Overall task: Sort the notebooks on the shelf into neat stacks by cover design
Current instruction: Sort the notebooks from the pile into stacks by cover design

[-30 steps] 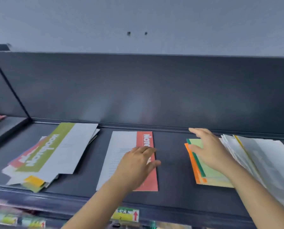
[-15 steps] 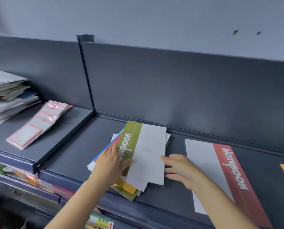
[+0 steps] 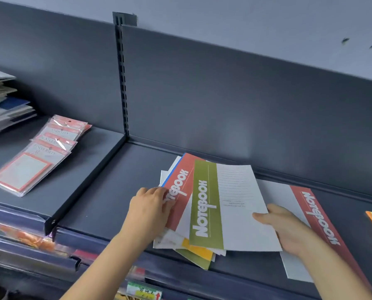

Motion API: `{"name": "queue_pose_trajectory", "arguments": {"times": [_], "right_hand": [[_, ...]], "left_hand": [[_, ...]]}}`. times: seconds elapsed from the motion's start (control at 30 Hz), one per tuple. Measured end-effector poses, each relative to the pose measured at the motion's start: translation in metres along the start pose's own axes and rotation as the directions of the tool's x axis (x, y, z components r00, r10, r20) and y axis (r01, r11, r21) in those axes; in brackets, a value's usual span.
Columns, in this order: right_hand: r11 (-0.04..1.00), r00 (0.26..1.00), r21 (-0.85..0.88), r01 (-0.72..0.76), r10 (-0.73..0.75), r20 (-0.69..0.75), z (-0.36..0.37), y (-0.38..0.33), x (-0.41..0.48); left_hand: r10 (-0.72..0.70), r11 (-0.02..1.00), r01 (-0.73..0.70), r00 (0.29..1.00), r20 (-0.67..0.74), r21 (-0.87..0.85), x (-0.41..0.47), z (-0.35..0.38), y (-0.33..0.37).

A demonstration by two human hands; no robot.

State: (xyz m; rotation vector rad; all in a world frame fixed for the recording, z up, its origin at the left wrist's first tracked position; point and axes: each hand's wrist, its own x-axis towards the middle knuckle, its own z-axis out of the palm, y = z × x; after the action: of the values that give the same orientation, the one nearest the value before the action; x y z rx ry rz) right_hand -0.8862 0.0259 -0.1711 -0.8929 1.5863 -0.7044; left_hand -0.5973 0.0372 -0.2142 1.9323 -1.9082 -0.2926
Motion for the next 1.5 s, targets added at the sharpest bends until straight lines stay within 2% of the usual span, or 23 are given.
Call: {"name": "queue_pose_trajectory", "arguments": {"times": [0.1,0.2,0.27,0.37,0.43,0.5,0.6,0.8,0.9,0.97,1.07,1.17,1.23,1.27,1.33,1.43,1.5], "right_hand": [[0.999,0.997,-0.027,0.042,-0.040,0.072,0.018,-0.001,-0.002],[0.998,0.998,0.001,0.056,-0.056,-0.014,0.021,0.003,0.001],[0.999,0.998,-0.005,0.040,-0.040,-0.038,0.017,0.007,0.001],[0.999,0.998,-0.036,0.021,-0.023,-0.063,0.003,0.006,-0.004],[0.998,0.997,-0.055,0.035,-0.039,-0.073,-0.005,0.002,-0.007],[0.992,0.990,-0.091,0.083,-0.092,-0.105,-0.012,-0.004,-0.008],[0.977,0.971,-0.125,0.172,-0.190,-0.145,-0.019,-0.006,-0.007],[0.947,0.937,0.065,0.314,-0.298,-0.182,-0.031,-0.002,-0.013],[0.955,0.959,0.125,0.268,-0.251,-0.131,-0.038,0.000,-0.010],[0.976,0.978,0.084,0.199,-0.192,-0.082,-0.033,0.006,-0.006],[0.988,0.987,0.068,0.142,-0.135,-0.092,-0.029,0.017,0.000],[0.980,0.986,0.150,0.131,-0.113,-0.122,-0.040,0.017,-0.002],[0.977,0.986,0.163,0.139,-0.120,-0.119,-0.049,0.015,-0.004],[0.976,0.986,0.162,0.144,-0.128,-0.104,-0.051,0.015,-0.004],[0.977,0.988,0.155,0.149,-0.139,-0.072,-0.048,0.016,-0.006],[0.967,0.985,0.189,0.171,-0.169,-0.028,-0.039,0.023,-0.008],[0.953,0.981,0.240,0.186,-0.193,0.002,-0.037,0.024,-0.011]], "left_hand": [[0.077,0.997,-0.077,0.996,-0.046,0.011,-0.011,0.005,0.009],[0.256,0.963,-0.253,0.967,-0.014,0.093,-0.027,0.018,0.022],[0.321,0.947,-0.322,0.946,0.049,0.002,-0.033,0.026,0.026],[0.402,0.909,-0.394,0.915,0.031,-0.139,-0.032,0.025,0.027],[0.361,0.920,-0.355,0.932,0.011,-0.166,-0.028,0.024,0.022],[0.333,0.938,-0.330,0.943,0.017,-0.102,-0.024,0.024,0.015],[0.260,0.964,-0.252,0.959,0.117,-0.083,-0.020,0.019,0.014],[0.099,0.986,-0.123,0.976,0.194,0.115,-0.013,0.009,0.029],[0.056,0.988,-0.086,0.974,0.221,0.130,-0.010,0.011,0.039],[0.035,0.994,-0.055,0.980,0.197,0.098,-0.008,0.012,0.041],[0.013,0.998,-0.027,0.977,0.214,0.064,-0.007,0.012,0.041],[0.079,0.992,-0.097,0.979,0.187,0.087,-0.009,0.015,0.046],[0.178,0.984,-0.177,0.978,0.108,-0.017,-0.011,0.018,0.055],[0.171,0.978,-0.158,0.981,0.094,-0.133,-0.012,0.018,0.061],[0.063,0.915,0.004,0.986,0.152,-0.404,-0.012,0.014,0.075],[0.013,0.735,0.191,0.955,0.295,-0.651,-0.006,0.011,0.086],[0.013,0.484,0.348,0.914,0.404,-0.803,-0.003,0.007,0.086]]}}
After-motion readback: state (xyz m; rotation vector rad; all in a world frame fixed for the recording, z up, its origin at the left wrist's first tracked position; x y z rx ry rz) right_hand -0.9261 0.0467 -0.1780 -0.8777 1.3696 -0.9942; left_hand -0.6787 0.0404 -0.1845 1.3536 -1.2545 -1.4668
